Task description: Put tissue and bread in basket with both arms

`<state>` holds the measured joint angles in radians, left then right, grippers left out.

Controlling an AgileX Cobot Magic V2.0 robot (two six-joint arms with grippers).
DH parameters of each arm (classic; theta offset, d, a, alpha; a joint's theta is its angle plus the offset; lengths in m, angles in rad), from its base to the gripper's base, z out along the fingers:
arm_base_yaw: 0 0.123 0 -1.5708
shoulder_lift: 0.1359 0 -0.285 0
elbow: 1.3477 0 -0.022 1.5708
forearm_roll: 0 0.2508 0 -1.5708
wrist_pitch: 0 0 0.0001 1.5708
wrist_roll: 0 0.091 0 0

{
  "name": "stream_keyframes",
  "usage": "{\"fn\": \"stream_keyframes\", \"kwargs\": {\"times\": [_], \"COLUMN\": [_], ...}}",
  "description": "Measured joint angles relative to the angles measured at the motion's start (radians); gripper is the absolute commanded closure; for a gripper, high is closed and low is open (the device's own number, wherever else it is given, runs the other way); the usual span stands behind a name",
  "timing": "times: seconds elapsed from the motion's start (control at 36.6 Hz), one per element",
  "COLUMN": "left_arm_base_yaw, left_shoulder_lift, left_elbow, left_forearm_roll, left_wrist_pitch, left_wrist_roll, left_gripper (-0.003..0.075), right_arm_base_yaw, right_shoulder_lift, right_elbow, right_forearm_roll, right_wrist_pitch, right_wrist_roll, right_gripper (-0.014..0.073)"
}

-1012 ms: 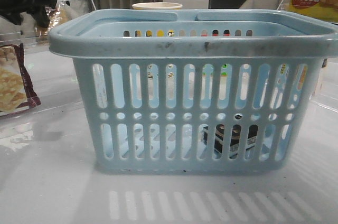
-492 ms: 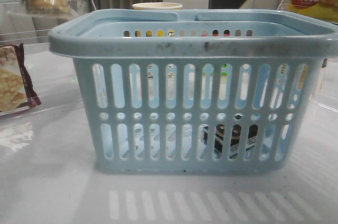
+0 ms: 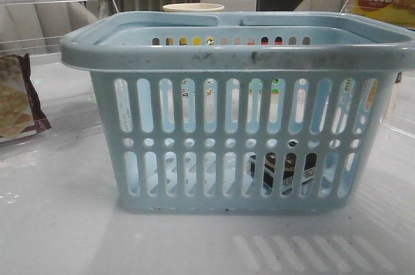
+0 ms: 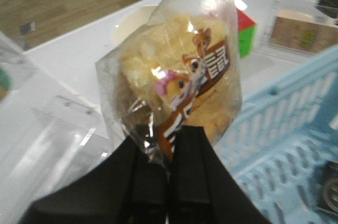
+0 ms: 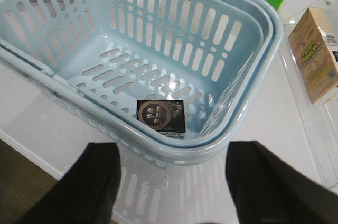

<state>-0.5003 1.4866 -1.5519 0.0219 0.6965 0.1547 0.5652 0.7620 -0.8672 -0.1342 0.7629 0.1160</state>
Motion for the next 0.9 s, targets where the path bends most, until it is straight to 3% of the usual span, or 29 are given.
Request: {"fn": "stream_keyframes", "kwargs": {"times": [0.14, 0.22, 0.27, 0.38, 0.49, 0.74, 0.9], "left_arm_base_yaw": [-0.125, -0.175, -0.205, -0.233, -0.233, -0.233, -0.233], "left_shoulder_lift": [0.019, 0.045, 0.072, 0.119, 0.136, 0.016, -0.196], "left_elbow": [0.063, 0.094, 0.105, 0.113, 0.116, 0.137, 0.277], "left_forearm_roll": [-0.006, -0.011, -0.013, -0.015, -0.015, -0.049, -0.079], "left_wrist_pitch": [0.0, 0.0, 0.001, 0.001, -0.002, 0.038, 0.038], "left_wrist_roll": [0.006, 0.008, 0.008, 0.008, 0.008, 0.001, -0.004], "left_gripper": [0.0628, 0.0587, 0.05, 0.0251, 0.0114, 0.0106, 0.0106], "right_arm_base_yaw": [0.0, 0.0, 0.0, 0.0, 0.0, 0.0, 0.0], "right_shoulder_lift": [0.0, 0.0, 0.0, 0.0, 0.0, 0.0, 0.0], "right_elbow": [0.0, 0.0, 0.0, 0.0, 0.0, 0.0, 0.0], "right_forearm_roll": [0.0, 0.0, 0.0, 0.0, 0.0, 0.0, 0.0], "right_wrist_pitch": [0.0, 0.0, 0.0, 0.0, 0.002, 0.002, 0.002], "right_wrist_roll": [0.0, 0.0, 0.0, 0.0, 0.0, 0.0, 0.0], "right_gripper": [0.0067, 0.0067, 0.0067, 0.0067, 0.0067, 0.0067, 0.0067]}}
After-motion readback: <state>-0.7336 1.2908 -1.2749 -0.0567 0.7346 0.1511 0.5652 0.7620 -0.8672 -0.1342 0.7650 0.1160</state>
